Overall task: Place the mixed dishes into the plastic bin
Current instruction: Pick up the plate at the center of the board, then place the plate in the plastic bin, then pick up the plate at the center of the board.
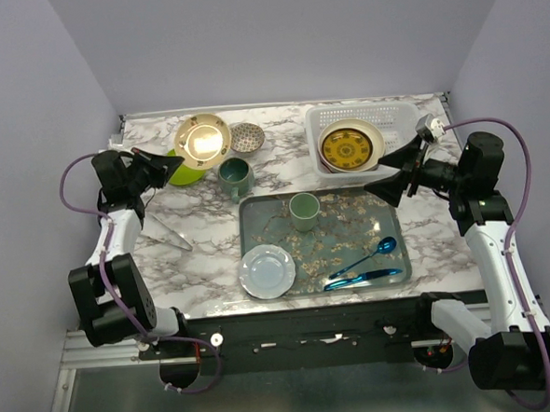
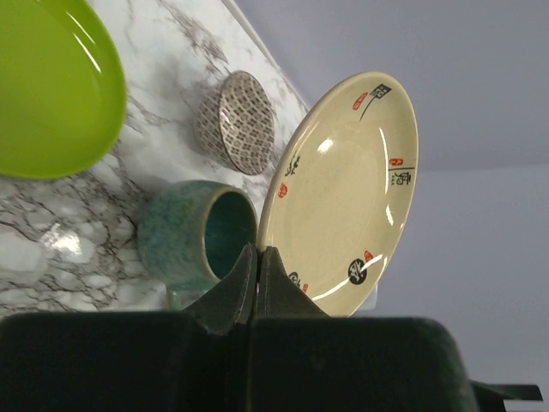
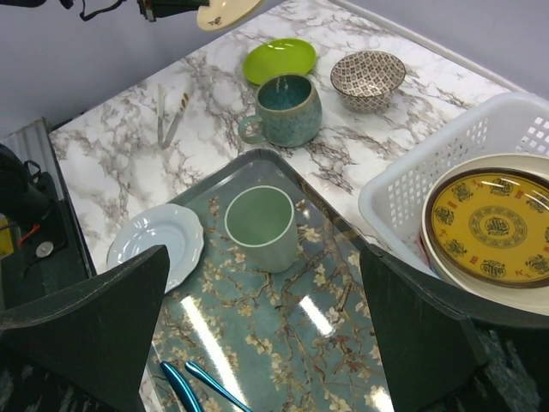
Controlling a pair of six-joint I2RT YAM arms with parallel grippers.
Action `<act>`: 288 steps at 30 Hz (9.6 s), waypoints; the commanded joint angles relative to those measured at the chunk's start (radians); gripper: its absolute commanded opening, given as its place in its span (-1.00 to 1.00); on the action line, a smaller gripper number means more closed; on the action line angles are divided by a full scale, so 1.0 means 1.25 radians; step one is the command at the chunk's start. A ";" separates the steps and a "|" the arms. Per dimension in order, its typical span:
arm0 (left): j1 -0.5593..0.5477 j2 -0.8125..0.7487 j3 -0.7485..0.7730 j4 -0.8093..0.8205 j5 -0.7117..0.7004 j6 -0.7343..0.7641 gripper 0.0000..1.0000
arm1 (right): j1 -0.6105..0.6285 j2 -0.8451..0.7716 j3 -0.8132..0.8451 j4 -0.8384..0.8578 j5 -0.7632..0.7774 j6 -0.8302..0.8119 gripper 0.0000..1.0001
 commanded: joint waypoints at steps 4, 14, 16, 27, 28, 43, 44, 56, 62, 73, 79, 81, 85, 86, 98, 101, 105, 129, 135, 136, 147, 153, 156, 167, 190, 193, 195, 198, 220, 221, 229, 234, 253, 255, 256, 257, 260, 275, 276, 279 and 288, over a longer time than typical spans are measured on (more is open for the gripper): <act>-0.106 -0.119 -0.071 0.086 0.022 -0.021 -1.00 | -0.004 0.012 -0.019 0.020 -0.064 0.004 0.99; -0.357 -0.224 -0.107 0.077 -0.150 -0.006 -1.00 | -0.003 0.020 -0.036 0.079 -0.093 0.085 0.99; -0.398 -0.237 -0.112 0.072 -0.225 -0.005 -1.00 | -0.001 0.023 -0.039 0.092 -0.101 0.100 0.99; -0.676 -0.198 -0.065 0.060 -0.481 0.027 -1.00 | 0.024 0.044 -0.066 0.162 -0.076 0.198 0.99; -0.691 -0.191 -0.055 0.058 -0.495 0.033 -1.00 | 0.026 0.045 -0.068 0.162 -0.065 0.204 0.99; -0.863 -0.074 0.011 0.097 -0.636 0.027 -1.00 | 0.049 0.062 -0.093 0.203 0.222 0.387 0.99; -0.869 -0.069 0.015 0.097 -0.639 0.027 -1.00 | 0.050 0.064 -0.093 0.202 0.226 0.392 0.99; -0.904 -0.031 0.052 0.085 -0.667 0.034 -1.00 | 0.062 0.129 -0.062 0.139 0.271 0.388 0.03; -0.908 -0.018 0.066 0.073 -0.671 0.043 -1.00 | 0.062 0.137 -0.056 0.137 0.254 0.386 -0.71; -0.904 -0.045 0.047 0.088 -0.613 0.119 -0.06 | 0.061 0.132 -0.053 0.145 0.223 0.392 -1.00; -0.859 -0.104 0.007 0.074 -0.506 0.204 0.74 | 0.056 0.129 -0.052 0.147 0.215 0.389 -0.99; -0.830 -0.138 0.002 0.045 -0.479 0.231 0.81 | 0.055 0.131 -0.052 0.145 0.212 0.385 -0.99; -0.777 -0.204 -0.002 -0.061 -0.452 0.287 0.93 | 0.046 0.132 -0.050 0.145 0.194 0.376 -0.99; -0.765 -0.217 -0.003 -0.079 -0.451 0.295 0.97 | 0.045 0.133 -0.048 0.147 0.193 0.374 -0.99; -0.642 -0.385 0.039 -0.412 -0.527 0.534 0.97 | 0.024 0.143 -0.030 0.138 0.162 0.307 -0.99; -0.642 -0.428 0.034 -0.457 -0.596 0.600 0.97 | 0.024 0.160 0.002 0.109 0.160 0.266 -0.99; -0.642 -0.492 0.010 -0.484 -0.678 0.659 0.97 | 0.024 0.208 0.033 0.091 0.151 0.242 -0.99; -0.602 -0.702 -0.115 -0.438 -0.737 0.683 0.97 | 0.024 0.542 0.433 -0.134 0.203 0.121 -0.99; -0.585 -0.701 -0.116 -0.437 -0.725 0.680 0.97 | 0.024 0.571 0.493 -0.143 0.242 0.137 -0.99; -0.583 -0.701 -0.117 -0.437 -0.723 0.680 0.97 | 0.026 0.580 0.499 -0.144 0.252 0.139 -0.99; -0.558 -0.697 -0.119 -0.432 -0.706 0.677 0.97 | 0.024 0.637 0.565 -0.148 0.301 0.145 -0.99; -0.547 -0.696 -0.119 -0.432 -0.701 0.674 0.97 | 0.024 0.673 0.602 -0.153 0.326 0.140 -0.99; -0.544 -0.695 -0.120 -0.430 -0.698 0.673 0.97 | 0.024 0.694 0.619 -0.152 0.336 0.140 -0.99; -0.528 -0.695 -0.121 -0.428 -0.690 0.673 0.97 | 0.024 0.772 0.652 -0.152 0.362 0.144 -0.98; -0.490 -0.682 -0.123 -0.421 -0.652 0.666 0.97 | 0.024 0.922 0.715 -0.192 0.423 0.097 -0.87; -0.485 -0.684 -0.123 -0.421 -0.647 0.664 0.97 | 0.024 0.927 0.715 -0.195 0.430 0.091 -0.85; -0.482 -0.684 -0.125 -0.420 -0.645 0.664 0.97 | 0.024 0.928 0.710 -0.198 0.432 0.086 -0.83; -0.480 -0.685 -0.123 -0.420 -0.640 0.662 0.97 | 0.024 0.930 0.703 -0.200 0.433 0.081 -0.80; -0.461 -0.688 -0.125 -0.417 -0.629 0.654 0.97 | 0.024 0.851 0.660 -0.213 0.493 0.010 0.25; -0.459 -0.687 -0.126 -0.417 -0.628 0.654 0.97 | 0.024 0.835 0.652 -0.213 0.497 0.004 0.25; -0.455 -0.685 -0.123 -0.419 -0.624 0.642 0.97 | 0.024 0.721 0.547 -0.190 0.448 -0.029 0.26; -0.439 -0.679 -0.120 -0.417 -0.603 0.626 0.97 | 0.024 0.639 0.460 -0.163 0.361 -0.054 0.27; -0.384 -0.645 -0.121 -0.414 -0.548 0.599 0.97 | 0.024 0.293 0.266 -0.101 0.169 -0.060 0.37; -0.383 -0.641 -0.123 -0.414 -0.547 0.599 0.97 | 0.024 0.268 0.246 -0.099 0.174 -0.071 0.42; -0.382 -0.639 -0.123 -0.413 -0.544 0.599 0.97 | 0.024 0.256 0.238 -0.098 0.176 -0.074 0.44; -0.382 -0.637 -0.123 -0.411 -0.543 0.598 0.97 | 0.024 0.235 0.230 -0.092 0.176 -0.077 0.45; -0.379 -0.626 -0.123 -0.410 -0.534 0.596 0.97 | 0.024 0.190 0.190 -0.071 0.161 -0.082 0.53; -0.347 -0.585 -0.126 -0.405 -0.518 0.583 0.97 | 0.022 0.073 0.089 -0.051 0.103 -0.090 0.79; -0.342 -0.578 -0.128 -0.402 -0.512 0.581 0.97 | 0.022 0.068 0.076 -0.053 0.098 -0.094 0.79; -0.314 -0.558 -0.128 -0.388 -0.473 0.558 0.97 | 0.022 0.041 0.052 -0.052 0.087 -0.099 0.79; -0.133 -0.457 -0.190 -0.222 -0.194 0.354 0.97 | 0.022 0.025 0.033 -0.055 0.055 -0.093 0.79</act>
